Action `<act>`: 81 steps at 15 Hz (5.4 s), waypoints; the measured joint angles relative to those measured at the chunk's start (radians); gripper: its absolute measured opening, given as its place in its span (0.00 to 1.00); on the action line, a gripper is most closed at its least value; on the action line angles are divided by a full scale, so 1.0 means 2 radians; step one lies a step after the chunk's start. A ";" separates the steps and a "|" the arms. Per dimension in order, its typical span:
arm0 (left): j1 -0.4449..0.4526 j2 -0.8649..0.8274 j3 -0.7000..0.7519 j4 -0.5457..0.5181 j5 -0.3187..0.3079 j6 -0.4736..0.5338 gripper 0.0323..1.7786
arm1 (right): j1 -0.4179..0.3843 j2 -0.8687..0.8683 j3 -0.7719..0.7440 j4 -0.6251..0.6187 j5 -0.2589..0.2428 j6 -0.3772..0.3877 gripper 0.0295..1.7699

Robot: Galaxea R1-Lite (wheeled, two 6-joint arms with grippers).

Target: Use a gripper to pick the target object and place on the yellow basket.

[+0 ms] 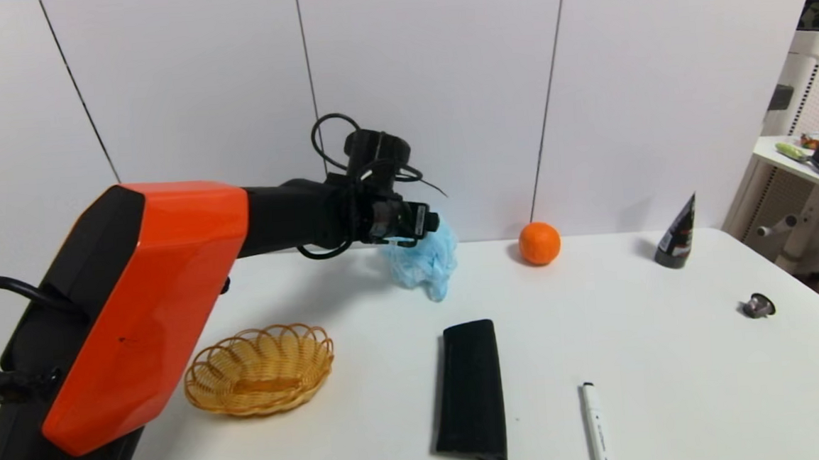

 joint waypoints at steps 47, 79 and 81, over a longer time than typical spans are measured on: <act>0.108 -0.449 0.449 0.166 0.028 0.014 0.08 | 0.000 0.000 0.000 0.000 0.000 0.000 0.96; 0.079 -0.763 0.713 -0.002 0.024 0.055 0.92 | 0.000 0.000 0.000 0.000 0.000 0.000 0.96; 0.113 -0.853 0.784 -0.034 0.023 0.081 0.93 | 0.000 0.000 0.000 0.000 0.000 0.000 0.96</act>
